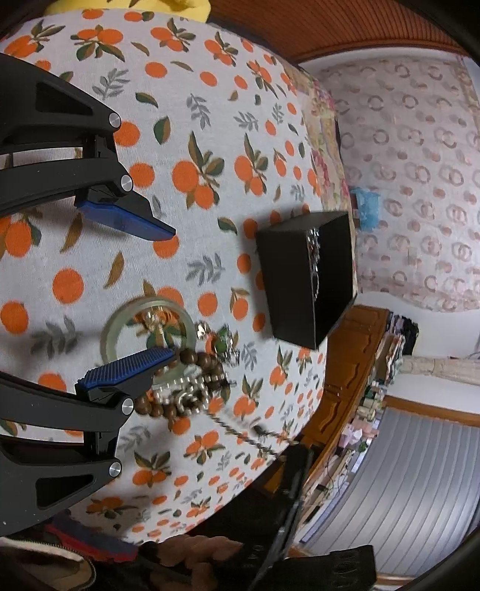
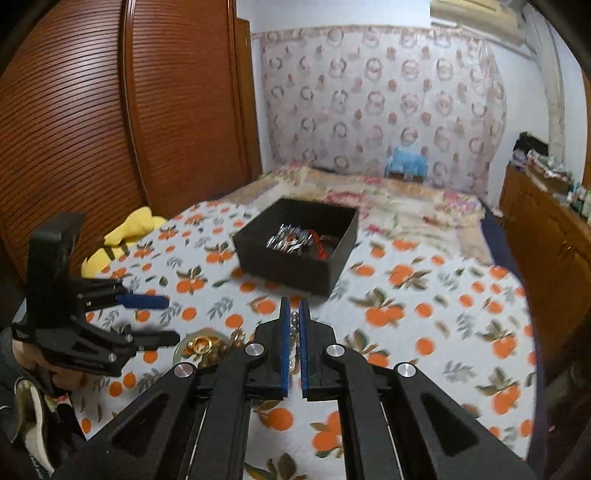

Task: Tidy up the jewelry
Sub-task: 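Grasp the wooden-bead bracelet with the left tool while the right tool lifts the pearl strand, then carry both bracelets over the black box and open both tools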

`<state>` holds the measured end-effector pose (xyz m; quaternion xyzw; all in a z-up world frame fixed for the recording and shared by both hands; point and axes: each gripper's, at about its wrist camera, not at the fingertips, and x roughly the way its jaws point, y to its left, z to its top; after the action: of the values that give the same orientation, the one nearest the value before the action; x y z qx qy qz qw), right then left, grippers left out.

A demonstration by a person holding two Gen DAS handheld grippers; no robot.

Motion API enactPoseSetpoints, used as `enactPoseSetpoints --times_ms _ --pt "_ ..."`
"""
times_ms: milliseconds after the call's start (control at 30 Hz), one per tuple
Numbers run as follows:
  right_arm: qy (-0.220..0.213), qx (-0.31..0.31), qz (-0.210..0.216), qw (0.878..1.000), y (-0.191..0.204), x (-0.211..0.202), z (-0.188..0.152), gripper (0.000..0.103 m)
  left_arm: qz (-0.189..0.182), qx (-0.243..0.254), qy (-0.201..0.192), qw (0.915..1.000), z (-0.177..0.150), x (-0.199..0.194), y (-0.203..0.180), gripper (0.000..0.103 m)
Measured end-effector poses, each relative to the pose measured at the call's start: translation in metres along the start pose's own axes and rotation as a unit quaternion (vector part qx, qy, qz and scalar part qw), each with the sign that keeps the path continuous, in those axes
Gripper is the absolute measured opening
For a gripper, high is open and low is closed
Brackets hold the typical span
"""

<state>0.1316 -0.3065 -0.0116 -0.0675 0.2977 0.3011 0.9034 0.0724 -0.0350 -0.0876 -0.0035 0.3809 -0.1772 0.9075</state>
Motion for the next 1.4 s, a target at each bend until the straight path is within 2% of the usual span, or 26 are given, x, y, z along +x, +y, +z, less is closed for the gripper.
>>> enactPoseSetpoints --times_ms 100,367,733,800,833,867,1100,1400 --pt "-0.014 0.0 -0.016 1.0 -0.008 -0.012 0.006 0.005 -0.018 0.002 0.001 0.9998 0.005 0.001 -0.007 0.057" --pt "-0.033 0.009 -0.045 0.998 -0.029 -0.034 0.01 0.005 -0.049 0.024 0.037 0.9978 0.013 0.024 -0.028 0.026" --pt "-0.035 0.011 -0.052 0.998 -0.034 -0.037 0.005 0.005 -0.041 0.028 0.064 0.9967 0.018 0.048 -0.034 0.026" --pt "-0.043 0.009 -0.054 0.998 -0.036 -0.043 0.007 0.005 -0.041 0.031 0.062 0.9967 0.018 0.048 -0.035 0.022" --pt "-0.048 0.008 -0.055 0.997 -0.037 -0.046 0.009 0.005 -0.041 0.032 0.062 0.9967 0.018 0.048 -0.036 0.013" --pt "-0.052 0.007 -0.056 0.997 -0.037 -0.049 0.011 0.005 -0.039 0.032 0.062 0.9968 0.019 0.047 -0.036 0.013" --pt "-0.066 -0.009 -0.064 0.996 -0.037 -0.06 0.032 0.005 -0.028 0.035 0.032 0.9985 0.03 0.031 -0.038 0.013" --pt "-0.095 -0.02 -0.071 0.993 -0.038 -0.072 0.066 0.005 -0.016 0.042 -0.025 0.9987 0.065 -0.003 -0.037 0.012"
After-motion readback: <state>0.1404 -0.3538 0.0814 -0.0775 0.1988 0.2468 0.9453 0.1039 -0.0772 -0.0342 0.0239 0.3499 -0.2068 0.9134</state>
